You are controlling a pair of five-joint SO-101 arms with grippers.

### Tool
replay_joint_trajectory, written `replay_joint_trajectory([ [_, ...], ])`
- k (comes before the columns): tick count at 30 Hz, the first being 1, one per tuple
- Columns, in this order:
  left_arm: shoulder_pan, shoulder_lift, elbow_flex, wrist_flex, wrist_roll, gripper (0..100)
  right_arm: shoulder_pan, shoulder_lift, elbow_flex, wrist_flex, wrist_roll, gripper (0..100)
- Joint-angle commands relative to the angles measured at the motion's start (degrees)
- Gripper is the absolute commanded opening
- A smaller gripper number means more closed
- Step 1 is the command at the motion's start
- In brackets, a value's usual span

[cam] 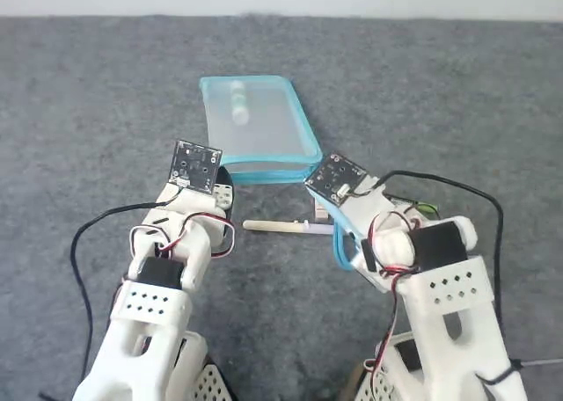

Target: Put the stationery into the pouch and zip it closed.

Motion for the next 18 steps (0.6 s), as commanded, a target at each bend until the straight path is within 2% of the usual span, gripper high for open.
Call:
replay_joint_trajectory([
  [1,0.1,0.0,-0.4,-1.8,-0.1,1,-0.7,6.5,-3.3,-2.2,-0.7,0.7],
  [12,0.9,0.0,-0.6,-1.8,-0.2,1,-0.8,26.8,-21.0,-3.5,-6.7,0.7],
  [18,3.1,0.0,-0.3,-1.8,-0.4,1,-4.7,36.1,-32.4,-2.9,-10.5,0.7],
])
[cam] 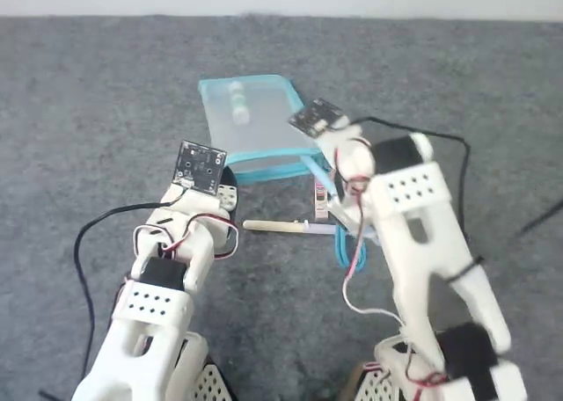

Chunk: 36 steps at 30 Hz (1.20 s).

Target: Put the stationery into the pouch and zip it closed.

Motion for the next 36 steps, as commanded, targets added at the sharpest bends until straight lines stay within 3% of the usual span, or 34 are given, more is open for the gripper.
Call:
replay_joint_trajectory([
  [1,1.2,0.0,-0.3,-1.8,-0.7,1,-3.1,4.4,-9.3,-0.9,-3.0,0.7],
  [9,4.7,-0.1,0.7,-1.8,-3.3,1,-4.6,18.7,-26.2,-0.7,-7.7,1.4],
  [16,5.8,0.0,0.7,-1.8,-4.0,1,-7.6,23.2,-32.4,-0.8,-7.3,19.0],
  [20,5.8,0.0,0.7,-1.8,-4.0,1,-7.5,22.8,-32.6,-0.8,-7.3,19.5],
  [28,5.8,0.0,0.7,-1.8,-4.0,1,-8.0,12.4,-30.1,-0.8,-5.6,19.1],
  [36,5.7,0.0,0.7,-1.8,-4.0,1,-6.9,-8.6,-11.6,-10.7,-2.9,19.1],
])
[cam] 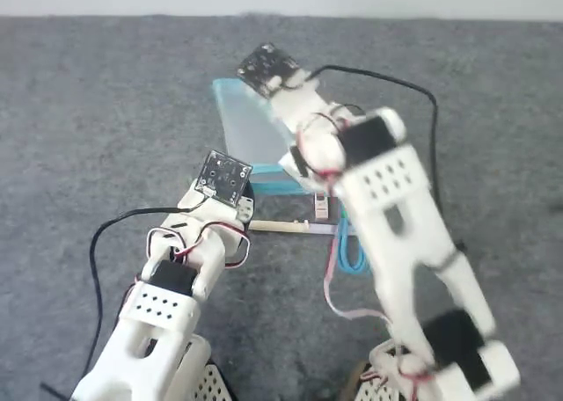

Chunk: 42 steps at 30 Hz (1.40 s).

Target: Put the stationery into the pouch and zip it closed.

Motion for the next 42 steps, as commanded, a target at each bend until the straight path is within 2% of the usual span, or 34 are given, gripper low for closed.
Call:
replay_joint_trajectory([
  [1,0.2,-0.1,-1.0,-1.8,0.1,1,2.2,-11.7,8.2,-5.2,1.1,19.1],
  [4,-5.9,-0.5,-2.2,-2.1,2.9,1,7.7,-17.3,18.3,-8.8,0.8,19.1],
  [7,-14.8,0.0,-5.1,-1.7,12.4,1,15.5,-20.5,29.1,-14.8,0.7,19.1],
  [9,-15.8,0.0,-5.7,-0.7,13.2,1,19.6,-20.9,35.3,-19.3,0.7,19.1],
  [11,-10.2,0.0,-5.6,1.8,7.4,1,21.8,-20.4,39.9,-23.2,0.7,19.1],
  [14,3.6,-0.2,-3.6,5.1,-7.8,1,22.5,-18.9,43.5,-26.2,0.7,19.1],
  [16,6.2,-0.5,-2.8,5.3,-9.3,1,22.7,-17.8,44.0,-26.3,0.8,19.1],
  [18,1.4,-0.5,-4.0,4.7,-4.9,1,22.8,-16.7,44.1,-26.5,0.8,19.1],
  [21,-11.7,0.0,-6.7,2.7,4.6,1,22.8,-15.2,44.3,-26.8,0.8,19.1],
  [23,-17.0,0.0,-7.4,2.1,8.3,1,22.8,-13.8,44.3,-26.8,0.8,19.1],
  [30,-17.7,-0.2,-7.6,2.0,8.2,1,23.0,-8.7,44.0,-28.4,1.4,19.1],
  [32,-17.3,0.0,-7.6,2.0,8.2,1,23.0,-7.2,44.0,-29.2,4.4,19.1],
  [39,-14.9,0.0,-7.2,2.3,8.1,1,24.4,-3.3,42.6,-29.9,25.4,19.2],
  [42,-14.9,0.0,-6.7,2.0,8.0,1,25.5,-1.7,41.3,-30.0,31.9,19.2],
])
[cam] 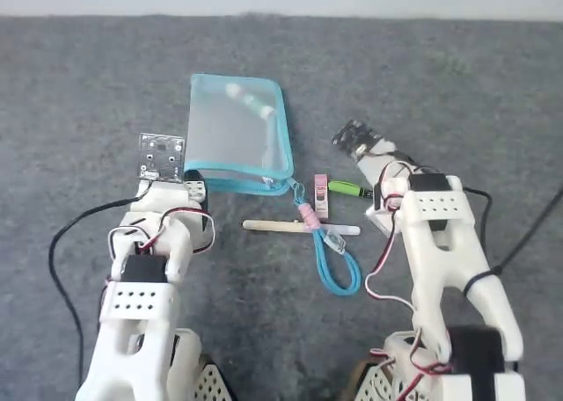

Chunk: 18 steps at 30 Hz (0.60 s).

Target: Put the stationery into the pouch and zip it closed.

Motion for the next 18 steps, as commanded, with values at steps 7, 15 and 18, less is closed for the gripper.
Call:
replay_joint_trajectory([
  [7,0.5,-0.4,-3.3,-2.5,0.8,1,5.3,11.0,-10.7,-1.3,12.2,19.1],
  [15,0.5,-0.4,-3.3,-2.5,0.8,1,9.5,23.5,-18.0,-0.7,12.0,4.8],
  [18,0.5,-0.4,-3.3,-2.5,0.8,1,9.5,23.6,-18.1,0.7,9.8,2.3],
])
